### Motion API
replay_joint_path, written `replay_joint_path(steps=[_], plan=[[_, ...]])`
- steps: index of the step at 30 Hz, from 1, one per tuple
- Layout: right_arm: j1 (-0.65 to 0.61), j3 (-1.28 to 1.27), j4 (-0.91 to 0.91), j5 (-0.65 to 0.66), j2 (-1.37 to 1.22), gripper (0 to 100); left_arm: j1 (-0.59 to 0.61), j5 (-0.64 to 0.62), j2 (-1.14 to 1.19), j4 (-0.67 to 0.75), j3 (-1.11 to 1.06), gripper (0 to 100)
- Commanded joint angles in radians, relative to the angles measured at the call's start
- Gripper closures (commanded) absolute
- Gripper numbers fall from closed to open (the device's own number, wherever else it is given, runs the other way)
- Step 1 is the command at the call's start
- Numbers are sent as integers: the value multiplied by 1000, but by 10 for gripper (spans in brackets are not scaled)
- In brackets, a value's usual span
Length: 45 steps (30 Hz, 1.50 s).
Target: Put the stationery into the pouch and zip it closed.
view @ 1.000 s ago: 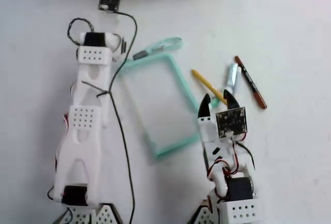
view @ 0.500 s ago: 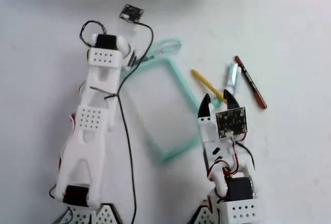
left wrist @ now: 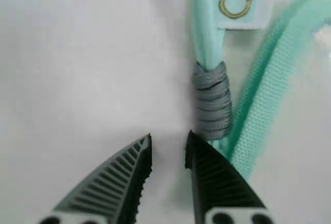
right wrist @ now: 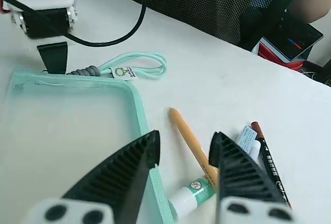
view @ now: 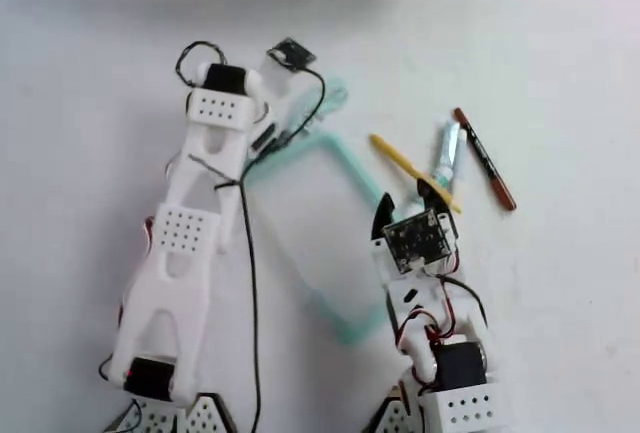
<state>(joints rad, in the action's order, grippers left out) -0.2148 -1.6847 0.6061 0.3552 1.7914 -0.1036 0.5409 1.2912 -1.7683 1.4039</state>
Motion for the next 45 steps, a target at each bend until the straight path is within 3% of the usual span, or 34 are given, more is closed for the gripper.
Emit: replay_joint_path(steps=[1,6,12,17,23,26,31,38,45], plan=[[-8,-5,-1,12,4,832,-48,97,-156,-18,-249,864],[-8,-6,1,54,-22,838,-54,98,-320,-18,-376,864],[-90,-11,-107,209,-211,968,-125,98,-463,-18,-565,865],[-90,-11,-291,229,-412,921,-211,46,-575,-17,-649,865],[12,-8,-466,218,-513,918,-174,-83,-728,66,-640,861],[53,-6,-496,127,-512,918,-133,-175,-727,163,-643,849],[74,-6,-515,97,-512,918,-148,-269,-619,269,-663,692],[73,-6,-515,97,-512,916,-170,-316,-493,402,-663,706],[71,-6,-513,97,-512,916,-165,-315,-433,405,-585,779]])
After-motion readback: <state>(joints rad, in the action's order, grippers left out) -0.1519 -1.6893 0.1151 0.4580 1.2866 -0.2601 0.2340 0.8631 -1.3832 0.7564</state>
